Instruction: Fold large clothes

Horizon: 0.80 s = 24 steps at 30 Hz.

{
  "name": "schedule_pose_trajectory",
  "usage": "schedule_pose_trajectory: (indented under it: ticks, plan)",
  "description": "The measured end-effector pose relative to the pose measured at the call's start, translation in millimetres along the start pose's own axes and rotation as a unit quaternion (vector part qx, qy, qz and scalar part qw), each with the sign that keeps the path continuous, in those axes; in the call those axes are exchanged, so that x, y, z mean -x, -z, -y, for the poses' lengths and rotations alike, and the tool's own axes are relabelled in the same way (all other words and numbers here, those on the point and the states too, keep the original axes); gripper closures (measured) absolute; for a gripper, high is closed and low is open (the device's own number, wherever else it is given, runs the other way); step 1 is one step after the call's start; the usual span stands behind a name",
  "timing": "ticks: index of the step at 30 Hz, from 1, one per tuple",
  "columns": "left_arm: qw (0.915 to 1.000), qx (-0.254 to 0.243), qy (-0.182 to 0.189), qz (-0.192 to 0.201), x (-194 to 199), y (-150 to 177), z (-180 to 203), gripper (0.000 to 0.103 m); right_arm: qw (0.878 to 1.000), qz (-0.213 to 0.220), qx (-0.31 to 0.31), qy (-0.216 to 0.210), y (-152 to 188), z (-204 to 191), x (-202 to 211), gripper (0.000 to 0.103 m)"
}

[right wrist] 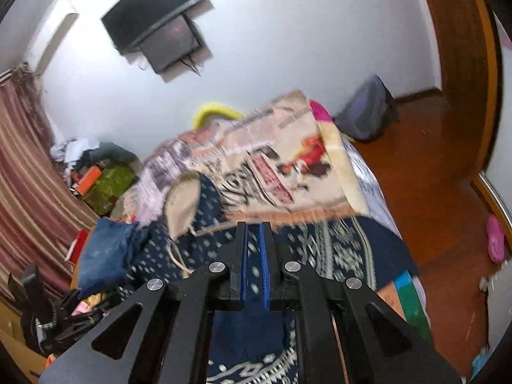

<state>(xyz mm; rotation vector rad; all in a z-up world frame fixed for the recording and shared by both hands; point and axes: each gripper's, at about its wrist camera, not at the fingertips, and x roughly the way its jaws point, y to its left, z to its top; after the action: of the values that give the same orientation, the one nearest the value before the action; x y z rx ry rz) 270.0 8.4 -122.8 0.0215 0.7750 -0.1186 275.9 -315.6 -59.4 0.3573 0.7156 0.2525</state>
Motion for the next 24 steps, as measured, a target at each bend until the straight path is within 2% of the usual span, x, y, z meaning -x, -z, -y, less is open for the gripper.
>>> schedule_pose_trajectory:
  ticks: [4, 5, 7, 10, 14, 24]
  plan:
    - [1.0, 0.003, 0.0, -0.008, -2, 7, -4, 0.031, 0.997, -0.057, -0.056, 0.019, 20, 32, -18, 0.07]
    - [0.9999, 0.004, 0.0, -0.012, -4, 8, -5, 0.031, 0.995, -0.069, -0.069, 0.029, 27, 42, -23, 0.069]
    - [0.9998, 0.008, 0.001, -0.019, -9, 12, -7, 0.031, 0.99, -0.093, -0.093, 0.045, 38, 62, -31, 0.069]
    - [0.9994, 0.013, 0.003, -0.031, -19, 17, -7, 0.031, 0.979, -0.131, -0.149, 0.045, 59, 96, -47, 0.069]
    - [0.9989, 0.014, 0.004, -0.045, -32, 23, -5, 0.031, 0.965, -0.156, -0.203, 0.048, 74, 125, -61, 0.069]
    - [0.9966, 0.018, 0.007, -0.08, -64, 36, 0, 0.031, 0.956, -0.143, -0.252, 0.043, 58, 154, -97, 0.068]
